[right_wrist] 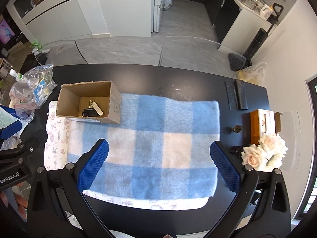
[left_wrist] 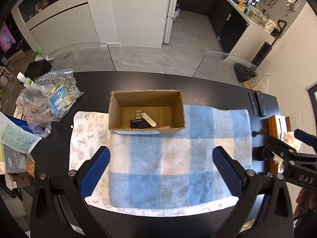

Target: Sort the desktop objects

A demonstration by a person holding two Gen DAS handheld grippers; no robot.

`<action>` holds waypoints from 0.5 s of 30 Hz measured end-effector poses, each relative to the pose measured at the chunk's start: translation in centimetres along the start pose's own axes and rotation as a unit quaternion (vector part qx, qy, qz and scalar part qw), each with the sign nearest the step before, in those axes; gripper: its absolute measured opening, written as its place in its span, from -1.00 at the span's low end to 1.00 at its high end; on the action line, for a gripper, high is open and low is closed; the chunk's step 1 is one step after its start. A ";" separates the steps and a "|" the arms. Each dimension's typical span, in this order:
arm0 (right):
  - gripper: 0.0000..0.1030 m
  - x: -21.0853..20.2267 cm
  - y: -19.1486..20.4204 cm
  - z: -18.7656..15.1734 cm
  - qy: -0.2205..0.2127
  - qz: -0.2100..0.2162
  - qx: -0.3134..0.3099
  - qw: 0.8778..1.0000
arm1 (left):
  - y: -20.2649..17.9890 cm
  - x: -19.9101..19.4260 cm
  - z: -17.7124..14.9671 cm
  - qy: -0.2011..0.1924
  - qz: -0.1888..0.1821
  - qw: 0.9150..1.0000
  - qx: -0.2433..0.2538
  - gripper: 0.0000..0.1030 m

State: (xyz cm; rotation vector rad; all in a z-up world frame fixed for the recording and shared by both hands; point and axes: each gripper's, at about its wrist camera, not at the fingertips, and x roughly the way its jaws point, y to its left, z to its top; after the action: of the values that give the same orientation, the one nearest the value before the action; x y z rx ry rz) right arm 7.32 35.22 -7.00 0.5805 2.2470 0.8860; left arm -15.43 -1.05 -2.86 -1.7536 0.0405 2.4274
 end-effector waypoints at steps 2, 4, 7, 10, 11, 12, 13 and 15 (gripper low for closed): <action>1.00 -1.3 -0.8 -1.1 -0.005 0.000 0.002 1.000 | -0.9 -1.3 -1.0 -0.005 0.000 1.000 0.002 0.99; 1.00 -2.7 -1.4 -2.2 -0.011 0.002 0.005 1.000 | -1.5 -2.7 -2.0 -0.010 -0.001 1.000 0.004 0.99; 1.00 -5.2 -1.8 -4.3 -0.023 0.008 0.005 1.000 | -1.9 -4.7 -3.7 -0.019 -0.002 1.000 0.003 0.99; 1.00 -7.5 -1.9 -6.2 -0.037 0.013 0.009 0.999 | -2.0 -6.6 -5.4 -0.029 -0.001 1.000 0.001 0.99; 1.00 -8.1 -1.9 -6.8 -0.041 0.013 0.009 0.999 | -2.0 -7.2 -6.0 -0.032 -0.001 0.999 0.000 0.99; 1.00 -8.6 -1.9 -7.4 -0.043 0.014 0.009 0.999 | -2.0 -7.8 -6.6 -0.035 -0.001 0.999 0.000 0.99; 1.00 -9.2 -1.9 -8.0 -0.046 0.014 0.009 0.999 | -2.0 -8.4 -7.1 -0.039 0.000 0.999 -0.001 0.99; 1.00 -10.3 -1.8 -9.1 -0.052 0.014 0.010 0.999 | -2.1 -9.6 -8.3 -0.045 0.000 0.999 -0.002 0.99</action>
State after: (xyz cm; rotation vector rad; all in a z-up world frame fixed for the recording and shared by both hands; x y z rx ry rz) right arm 7.72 23.88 0.97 0.6545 2.1616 0.8296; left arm -4.41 -0.86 3.76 -1.6431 0.0250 2.5061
